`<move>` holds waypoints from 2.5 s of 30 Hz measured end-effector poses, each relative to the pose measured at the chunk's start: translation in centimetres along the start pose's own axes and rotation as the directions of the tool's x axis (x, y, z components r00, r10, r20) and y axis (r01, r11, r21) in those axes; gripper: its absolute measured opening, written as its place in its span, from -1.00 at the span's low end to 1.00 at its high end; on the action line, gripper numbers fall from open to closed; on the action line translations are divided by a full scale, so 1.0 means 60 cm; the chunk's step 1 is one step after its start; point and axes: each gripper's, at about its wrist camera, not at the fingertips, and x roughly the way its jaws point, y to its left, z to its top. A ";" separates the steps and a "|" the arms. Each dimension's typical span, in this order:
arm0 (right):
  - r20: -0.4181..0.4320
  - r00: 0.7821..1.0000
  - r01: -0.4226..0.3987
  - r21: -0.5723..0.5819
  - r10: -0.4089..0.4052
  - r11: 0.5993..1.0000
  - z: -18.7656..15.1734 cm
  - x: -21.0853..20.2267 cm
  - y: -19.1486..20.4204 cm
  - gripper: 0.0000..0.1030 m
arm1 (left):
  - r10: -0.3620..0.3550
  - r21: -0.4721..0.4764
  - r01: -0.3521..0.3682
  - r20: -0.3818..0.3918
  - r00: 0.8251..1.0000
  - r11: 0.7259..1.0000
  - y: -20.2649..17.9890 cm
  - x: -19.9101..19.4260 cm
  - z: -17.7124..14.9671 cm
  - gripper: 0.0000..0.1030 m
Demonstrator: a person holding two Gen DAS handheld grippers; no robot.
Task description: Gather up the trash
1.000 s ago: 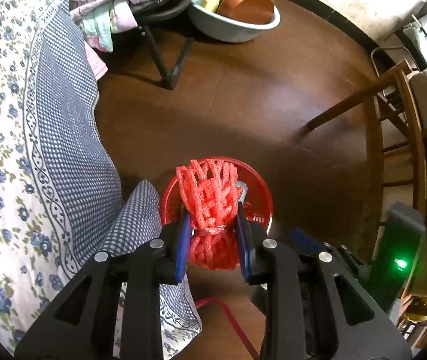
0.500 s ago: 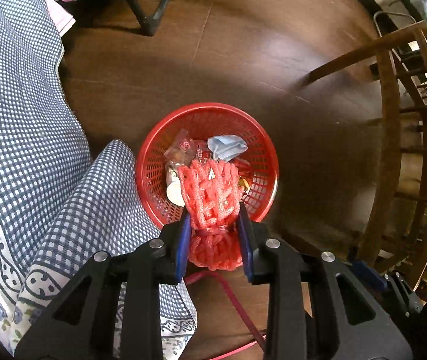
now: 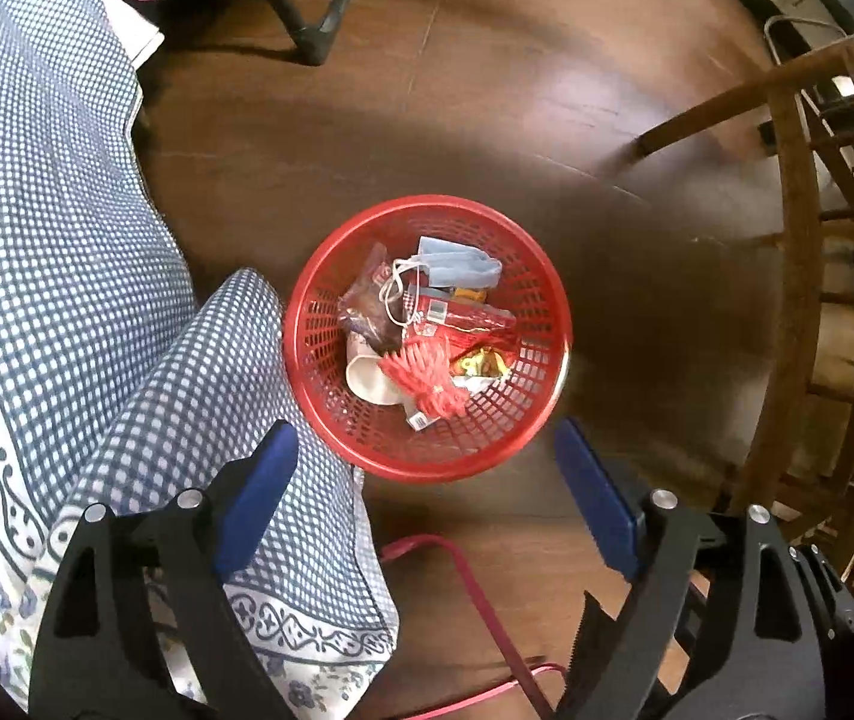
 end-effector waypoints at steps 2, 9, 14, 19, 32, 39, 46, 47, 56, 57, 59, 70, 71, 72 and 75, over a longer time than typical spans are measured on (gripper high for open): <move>0.009 1.000 -0.001 0.003 0.001 1.000 0.001 -0.005 -0.001 0.27 | 0.014 0.012 -0.014 0.025 1.000 1.000 -0.007 -0.014 -0.003 0.65; 0.029 1.000 -0.003 0.016 0.003 1.000 0.002 -0.027 -0.012 0.27 | 0.054 0.077 -0.071 0.195 0.979 0.994 -0.046 -0.095 -0.024 0.65; 0.064 0.998 -0.012 0.007 0.011 1.000 -0.006 -0.058 -0.017 0.27 | 0.053 0.145 -0.114 0.368 0.928 0.983 -0.089 -0.193 -0.084 0.80; 0.101 0.995 -0.017 -0.036 0.021 0.999 -0.030 -0.092 -0.009 0.52 | 0.083 0.110 -0.164 0.525 0.847 0.980 -0.116 -0.282 -0.185 0.87; 0.209 0.976 -0.020 -0.182 0.059 0.983 -0.142 -0.205 0.012 0.80 | 0.163 -0.059 -0.158 0.587 0.793 0.986 -0.110 -0.339 -0.370 0.87; 0.239 0.968 -0.021 -0.207 0.072 0.978 -0.150 -0.232 0.024 0.80 | 0.164 -0.113 -0.120 0.622 0.766 0.986 -0.091 -0.375 -0.403 0.87; 0.235 0.970 -0.013 -0.223 0.067 0.975 -0.152 -0.233 0.033 0.80 | 0.156 -0.105 -0.116 0.605 0.781 0.988 -0.092 -0.363 -0.390 0.87; 0.230 0.971 -0.013 -0.225 0.066 0.974 -0.151 -0.231 0.034 0.80 | 0.156 -0.104 -0.117 0.603 0.782 0.988 -0.092 -0.361 -0.390 0.87; 0.198 0.978 -0.021 -0.217 0.065 0.976 -0.146 -0.208 0.029 0.80 | 0.149 -0.104 -0.109 0.581 0.800 0.989 -0.086 -0.342 -0.376 0.87; 0.196 0.978 -0.022 -0.216 0.065 0.976 -0.146 -0.206 0.028 0.80 | 0.148 -0.104 -0.108 0.578 0.802 0.989 -0.086 -0.341 -0.375 0.87; 0.195 0.979 -0.022 -0.214 0.065 0.977 -0.145 -0.205 0.026 0.80 | 0.148 -0.107 -0.106 0.575 0.805 0.989 -0.085 -0.340 -0.373 0.87; 0.195 0.978 -0.029 -0.207 0.070 0.978 -0.142 -0.205 0.020 0.80 | 0.151 -0.107 -0.109 0.575 0.804 0.988 -0.084 -0.338 -0.372 0.87; 0.196 0.978 -0.029 -0.208 0.071 0.978 -0.142 -0.206 0.020 0.80 | 0.151 -0.108 -0.108 0.576 0.804 0.988 -0.084 -0.339 -0.372 0.87; 0.196 0.978 -0.029 -0.208 0.071 0.978 -0.142 -0.207 0.021 0.80 | 0.149 -0.109 -0.105 0.575 0.804 0.988 -0.083 -0.339 -0.372 0.87; 0.196 0.978 -0.029 -0.209 0.071 0.977 -0.142 -0.208 0.020 0.80 | 0.144 -0.109 -0.099 0.571 0.808 0.989 -0.082 -0.340 -0.370 0.87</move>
